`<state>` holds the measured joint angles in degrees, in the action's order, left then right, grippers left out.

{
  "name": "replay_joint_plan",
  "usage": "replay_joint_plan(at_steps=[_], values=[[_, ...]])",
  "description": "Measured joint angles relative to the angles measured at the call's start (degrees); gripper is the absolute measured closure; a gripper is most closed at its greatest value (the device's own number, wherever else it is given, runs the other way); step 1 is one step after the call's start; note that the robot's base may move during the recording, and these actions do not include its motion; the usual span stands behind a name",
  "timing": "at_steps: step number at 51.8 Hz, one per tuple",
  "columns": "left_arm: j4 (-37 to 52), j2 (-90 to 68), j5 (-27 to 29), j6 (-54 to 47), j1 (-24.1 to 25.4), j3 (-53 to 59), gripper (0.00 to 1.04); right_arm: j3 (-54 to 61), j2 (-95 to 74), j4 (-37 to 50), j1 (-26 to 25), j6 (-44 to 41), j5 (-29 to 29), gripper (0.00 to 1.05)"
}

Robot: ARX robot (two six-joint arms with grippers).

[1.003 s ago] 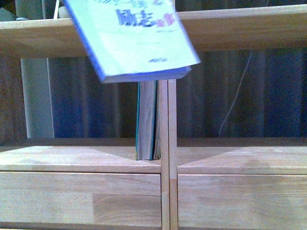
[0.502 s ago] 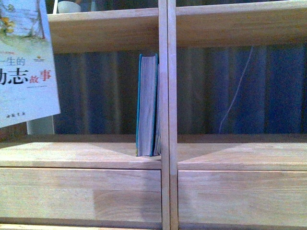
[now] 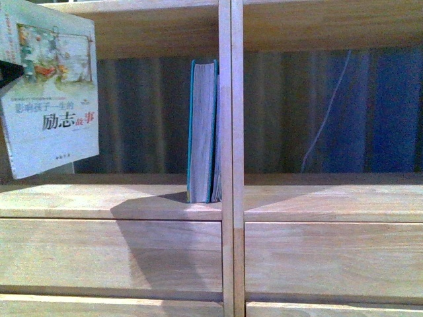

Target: Organize books on shelf

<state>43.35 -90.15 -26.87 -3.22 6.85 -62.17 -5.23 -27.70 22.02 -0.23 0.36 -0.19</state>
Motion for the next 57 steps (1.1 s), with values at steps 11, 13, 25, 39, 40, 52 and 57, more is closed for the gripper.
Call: replay_joint_plan(at_steps=[11, 13, 25, 39, 40, 52, 57], values=[[0.87, -9.55, 3.45, -0.63, -3.34, -6.82, 0.98, 1.6, 4.44, -2.56, 0.02, 0.0, -0.02, 1.02], [1.16, -10.73, 3.87, -0.55, -3.78, -7.87, 0.98, 1.84, 5.11, -2.93, 0.02, 0.0, 0.0, 1.02], [1.29, -17.4, 6.4, 0.07, -7.98, -14.97, 0.98, 3.41, 9.55, -5.95, 0.02, 0.0, 0.0, 1.02], [0.33, -23.63, 9.31, 0.66, -11.3, -20.81, 0.98, 4.48, 13.57, -7.78, 0.02, -0.04, 0.13, 1.02], [0.28, -24.15, 9.46, 0.59, -11.45, -21.09, 0.98, 4.48, 13.88, -8.11, 0.02, -0.04, 0.11, 1.02], [0.09, -29.35, 11.47, -0.37, -13.73, -24.9, 0.98, 4.48, 17.44, -11.78, 0.02, -0.04, 0.13, 1.02], [-0.17, -30.64, 12.15, -0.87, -14.67, -26.56, 0.98, 4.46, 25.07, -21.0, 0.02, -0.04, 0.15, 1.02]])
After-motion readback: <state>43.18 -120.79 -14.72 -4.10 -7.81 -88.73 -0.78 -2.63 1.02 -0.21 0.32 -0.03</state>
